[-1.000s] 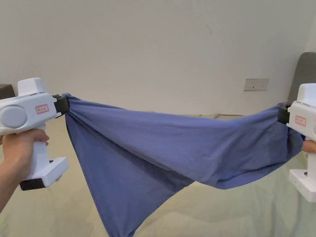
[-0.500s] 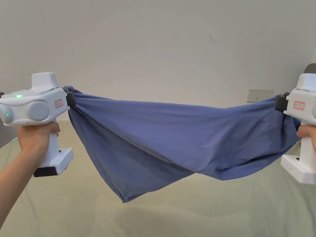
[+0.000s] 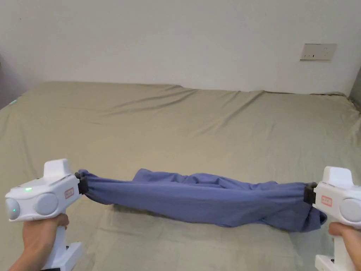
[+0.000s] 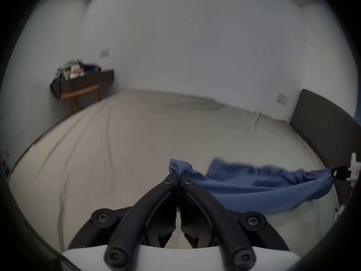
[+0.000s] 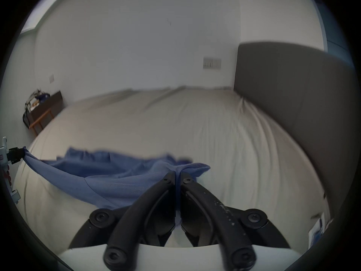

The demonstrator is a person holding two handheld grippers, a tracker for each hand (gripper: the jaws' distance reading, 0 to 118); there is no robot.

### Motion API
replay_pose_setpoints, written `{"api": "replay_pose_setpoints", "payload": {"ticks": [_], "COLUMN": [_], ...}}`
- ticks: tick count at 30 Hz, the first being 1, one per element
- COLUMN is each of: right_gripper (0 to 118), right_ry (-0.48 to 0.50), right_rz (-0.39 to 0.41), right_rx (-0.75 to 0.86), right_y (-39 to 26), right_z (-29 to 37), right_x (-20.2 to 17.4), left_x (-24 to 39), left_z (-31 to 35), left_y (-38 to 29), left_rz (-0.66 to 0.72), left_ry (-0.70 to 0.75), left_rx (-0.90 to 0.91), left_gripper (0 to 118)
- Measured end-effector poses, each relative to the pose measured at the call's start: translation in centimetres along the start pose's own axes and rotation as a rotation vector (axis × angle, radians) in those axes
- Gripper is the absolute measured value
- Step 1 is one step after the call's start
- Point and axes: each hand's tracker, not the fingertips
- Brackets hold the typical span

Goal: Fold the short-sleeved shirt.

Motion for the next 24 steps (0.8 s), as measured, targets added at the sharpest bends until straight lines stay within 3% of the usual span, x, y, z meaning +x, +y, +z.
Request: {"api": "replay_pose_setpoints", "payload": {"ticks": [6,8,13,19,24], "right_gripper": [6,6,6,6,6], "right_ry": [0.018,0.025,0.045,0.063,0.069], "right_rz": [-0.052,-0.075,-0.206,-0.21,-0.227], "right_rx": [-0.133,-0.157,-0.133,-0.132,-0.216], "right_y": [-11.8,-14.6,-18.9,-23.6,-29.0], "right_z": [4.4,2.8,7.5,14.5,18.0], "right_x": [0.1,2.8,4.0,4.1,4.5], "left_x": [-3.4,-4.0,-5.8,-8.4,-9.4], "left_z": [2.4,4.2,10.0,17.2,21.3], "left_y": [-9.3,-11.2,-14.1,-17.8,-22.1], "left_rz": [-0.006,-0.006,0.045,0.086,0.038], "left_ry": [0.026,0.028,0.029,0.027,0.054], "left_rx": [-0.146,-0.163,-0.159,-0.17,-0.254], "left_gripper": [1,1,1,1,1]}}
